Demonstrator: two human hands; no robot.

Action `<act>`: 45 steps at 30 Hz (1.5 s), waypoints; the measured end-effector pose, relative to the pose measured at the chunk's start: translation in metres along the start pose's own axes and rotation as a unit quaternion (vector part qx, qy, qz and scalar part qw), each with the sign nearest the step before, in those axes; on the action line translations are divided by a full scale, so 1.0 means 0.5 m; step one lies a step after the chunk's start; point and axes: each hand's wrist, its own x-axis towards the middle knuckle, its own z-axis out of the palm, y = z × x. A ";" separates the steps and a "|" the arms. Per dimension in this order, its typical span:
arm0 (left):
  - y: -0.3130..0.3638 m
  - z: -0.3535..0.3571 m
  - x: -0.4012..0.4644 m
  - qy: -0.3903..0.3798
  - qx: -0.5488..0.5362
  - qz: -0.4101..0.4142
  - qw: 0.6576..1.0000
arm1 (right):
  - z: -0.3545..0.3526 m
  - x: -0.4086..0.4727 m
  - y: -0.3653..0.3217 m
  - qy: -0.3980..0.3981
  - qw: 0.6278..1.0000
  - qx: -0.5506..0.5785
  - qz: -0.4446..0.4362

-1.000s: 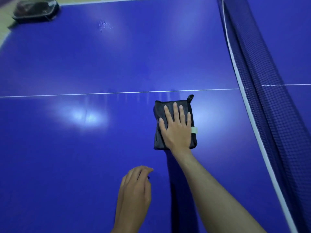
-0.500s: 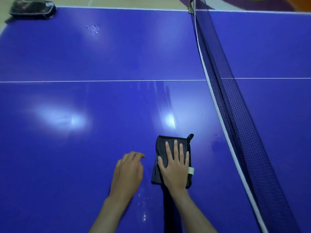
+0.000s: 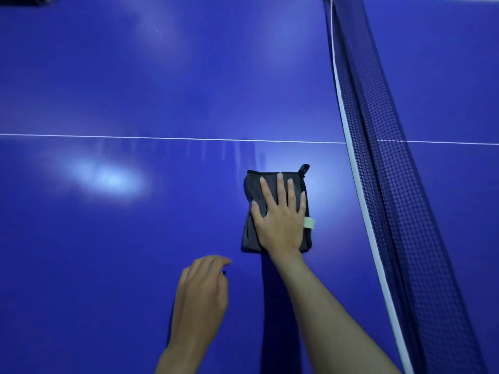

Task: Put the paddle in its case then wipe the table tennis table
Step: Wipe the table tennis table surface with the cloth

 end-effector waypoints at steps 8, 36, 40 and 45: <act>0.025 0.059 0.045 0.040 -0.026 -0.031 0.998 | 0.060 0.255 0.017 0.013 1.000 0.009 -0.022; 0.082 0.064 -0.083 -0.030 0.077 0.075 0.994 | -0.115 -0.475 0.129 -0.052 0.998 -0.032 0.021; 0.098 0.098 -0.042 0.003 0.083 0.054 0.995 | -0.107 -0.397 0.141 -0.041 0.999 -0.030 0.014; 0.120 0.160 0.039 0.029 0.130 0.025 0.991 | -0.079 -0.244 0.170 -0.019 1.000 -0.011 0.001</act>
